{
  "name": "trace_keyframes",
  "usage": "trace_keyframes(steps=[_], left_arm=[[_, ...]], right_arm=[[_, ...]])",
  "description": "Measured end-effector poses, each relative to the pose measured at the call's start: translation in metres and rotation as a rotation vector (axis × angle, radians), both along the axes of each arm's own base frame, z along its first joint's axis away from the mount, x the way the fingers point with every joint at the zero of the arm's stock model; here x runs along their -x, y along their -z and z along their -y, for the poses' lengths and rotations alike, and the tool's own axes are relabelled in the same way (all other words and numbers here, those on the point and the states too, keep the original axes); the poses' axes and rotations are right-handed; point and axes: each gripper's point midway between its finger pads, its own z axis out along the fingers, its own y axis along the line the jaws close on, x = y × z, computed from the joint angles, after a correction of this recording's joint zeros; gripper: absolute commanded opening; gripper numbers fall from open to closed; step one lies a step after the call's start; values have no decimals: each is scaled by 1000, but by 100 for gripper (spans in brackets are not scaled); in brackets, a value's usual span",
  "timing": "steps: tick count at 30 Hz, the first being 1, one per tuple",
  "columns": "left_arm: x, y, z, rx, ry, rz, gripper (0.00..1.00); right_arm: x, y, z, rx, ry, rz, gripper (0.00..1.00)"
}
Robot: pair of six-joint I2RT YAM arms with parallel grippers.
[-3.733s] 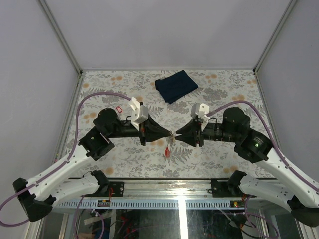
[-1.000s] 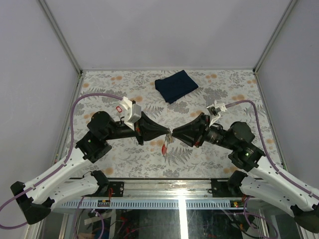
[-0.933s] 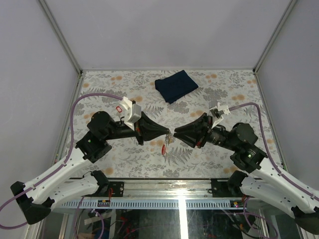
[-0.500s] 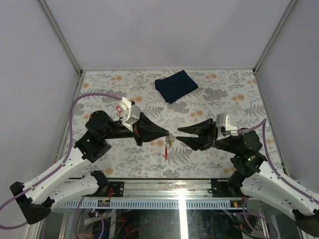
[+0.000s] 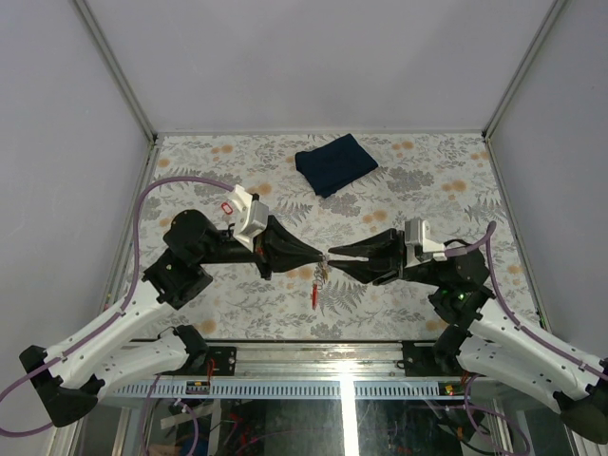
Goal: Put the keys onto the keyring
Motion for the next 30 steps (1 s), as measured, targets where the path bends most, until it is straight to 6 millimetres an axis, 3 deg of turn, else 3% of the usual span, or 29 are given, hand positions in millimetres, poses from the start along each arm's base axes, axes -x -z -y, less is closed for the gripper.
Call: trace_keyframes(steps=[30], left_arm=[[0,0,2,-3,10,-3,0]], right_arm=[[3,8,-13,13,-80,-44,22]])
